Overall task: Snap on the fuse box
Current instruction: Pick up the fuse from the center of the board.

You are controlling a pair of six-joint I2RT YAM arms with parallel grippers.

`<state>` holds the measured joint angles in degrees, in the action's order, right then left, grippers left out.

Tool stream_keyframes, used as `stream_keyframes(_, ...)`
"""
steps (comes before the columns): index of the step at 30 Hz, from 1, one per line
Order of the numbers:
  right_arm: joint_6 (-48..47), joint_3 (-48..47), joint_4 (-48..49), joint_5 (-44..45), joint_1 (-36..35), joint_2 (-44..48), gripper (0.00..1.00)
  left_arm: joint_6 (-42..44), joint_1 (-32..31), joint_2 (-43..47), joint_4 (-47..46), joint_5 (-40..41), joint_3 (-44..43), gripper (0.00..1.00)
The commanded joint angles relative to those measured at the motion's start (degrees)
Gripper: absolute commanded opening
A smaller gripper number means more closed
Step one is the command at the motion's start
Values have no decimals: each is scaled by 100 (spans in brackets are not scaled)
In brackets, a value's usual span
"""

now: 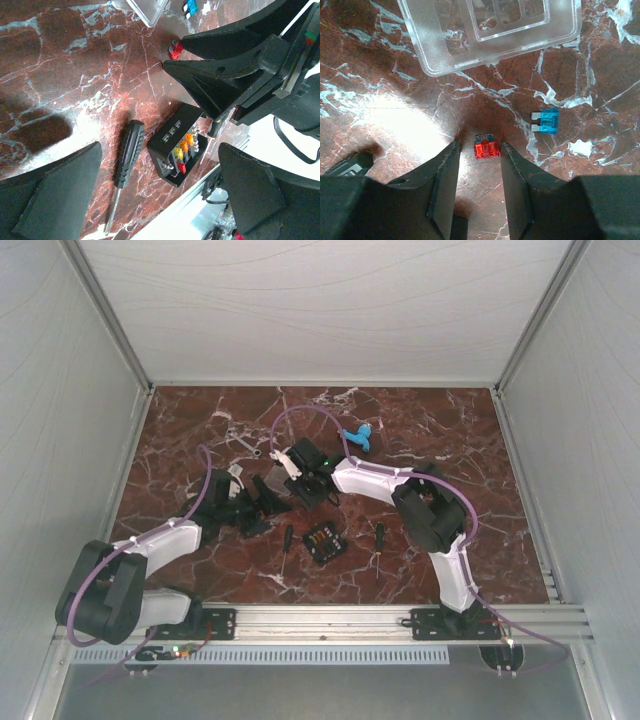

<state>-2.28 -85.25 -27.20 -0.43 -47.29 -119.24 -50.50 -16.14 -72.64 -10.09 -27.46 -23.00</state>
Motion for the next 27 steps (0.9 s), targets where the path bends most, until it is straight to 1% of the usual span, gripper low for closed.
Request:
stream_keyframes(1, 43, 108, -151, -9, 13, 33, 34, 41, 32, -30, -98, -66, -29, 100)
stream_keyframes(12, 59, 234, -135, 166, 9, 111, 33, -18, 38, 17, -129, -93, 23, 100)
stream_keyframes(27, 79, 473, 47, 247, 14, 383, 18, -140, 32, -59, -361, -226, 44, 97)
